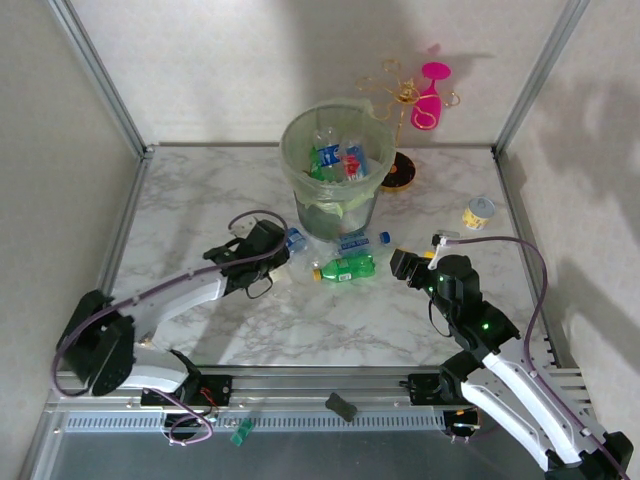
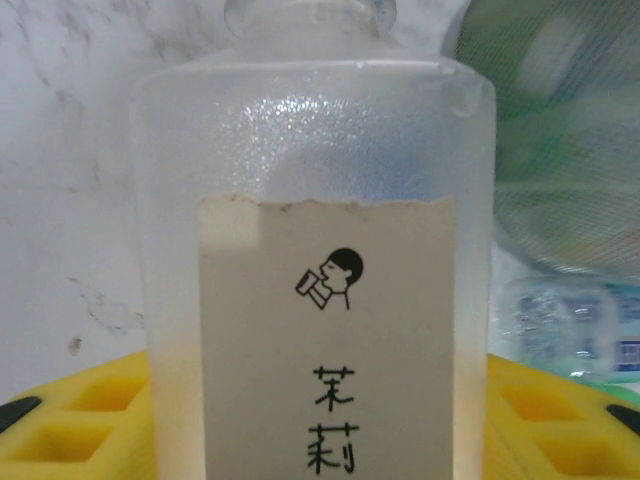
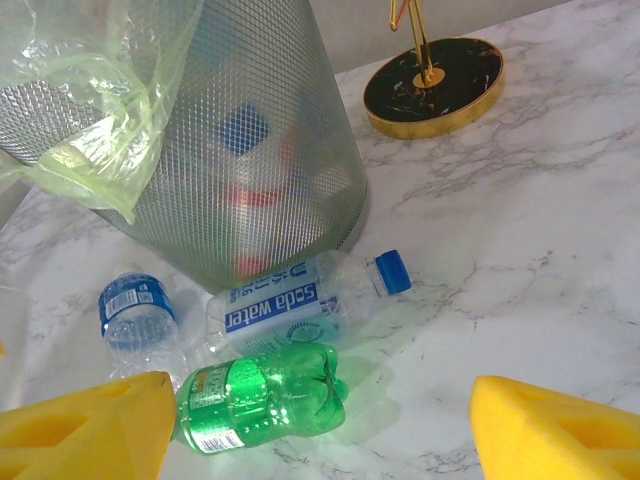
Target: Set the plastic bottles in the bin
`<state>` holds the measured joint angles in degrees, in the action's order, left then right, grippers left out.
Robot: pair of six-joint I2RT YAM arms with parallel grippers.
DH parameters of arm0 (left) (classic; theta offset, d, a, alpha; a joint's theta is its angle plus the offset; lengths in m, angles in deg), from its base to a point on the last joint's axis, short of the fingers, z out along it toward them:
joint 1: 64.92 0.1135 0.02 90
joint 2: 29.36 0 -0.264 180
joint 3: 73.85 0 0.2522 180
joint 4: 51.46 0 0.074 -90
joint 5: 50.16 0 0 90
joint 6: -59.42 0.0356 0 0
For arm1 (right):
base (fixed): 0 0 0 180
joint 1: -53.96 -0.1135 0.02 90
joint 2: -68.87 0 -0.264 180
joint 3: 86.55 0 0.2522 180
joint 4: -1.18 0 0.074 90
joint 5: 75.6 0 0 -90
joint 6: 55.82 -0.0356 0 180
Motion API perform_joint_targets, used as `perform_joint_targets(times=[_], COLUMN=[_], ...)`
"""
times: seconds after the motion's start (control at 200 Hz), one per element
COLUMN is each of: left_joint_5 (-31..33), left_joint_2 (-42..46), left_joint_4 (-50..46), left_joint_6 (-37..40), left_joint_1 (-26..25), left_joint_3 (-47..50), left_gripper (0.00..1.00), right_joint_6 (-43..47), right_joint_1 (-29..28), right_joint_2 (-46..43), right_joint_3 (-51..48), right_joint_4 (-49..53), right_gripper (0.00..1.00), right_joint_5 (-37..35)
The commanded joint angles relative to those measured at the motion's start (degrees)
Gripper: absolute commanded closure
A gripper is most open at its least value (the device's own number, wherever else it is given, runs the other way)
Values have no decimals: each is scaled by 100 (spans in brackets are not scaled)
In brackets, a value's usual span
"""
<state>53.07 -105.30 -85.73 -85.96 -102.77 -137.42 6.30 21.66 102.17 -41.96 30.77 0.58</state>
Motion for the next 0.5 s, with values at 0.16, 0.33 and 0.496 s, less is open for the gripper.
perform_joint_targets(times=[0.16, 0.33, 0.496], left_joint_5=[477, 398, 189], left_joint_2=[1440, 1357, 550], left_joint_4=[-31, 37, -106], left_joint_6=[1026, 1677, 1887], left_joint_1=[-30, -30, -28], left_joint_3=[-686, -1698, -2947], left_gripper=[51, 53, 53], right_joint_6=[-6, -7, -8], right_joint_1=[-47, -46, -40], right_joint_2=[-78, -81, -65], right_joint_3=[35, 28, 21], right_joint_4=[-98, -99, -102], right_gripper=[23, 23, 22], right_joint_5=[-98, -99, -75])
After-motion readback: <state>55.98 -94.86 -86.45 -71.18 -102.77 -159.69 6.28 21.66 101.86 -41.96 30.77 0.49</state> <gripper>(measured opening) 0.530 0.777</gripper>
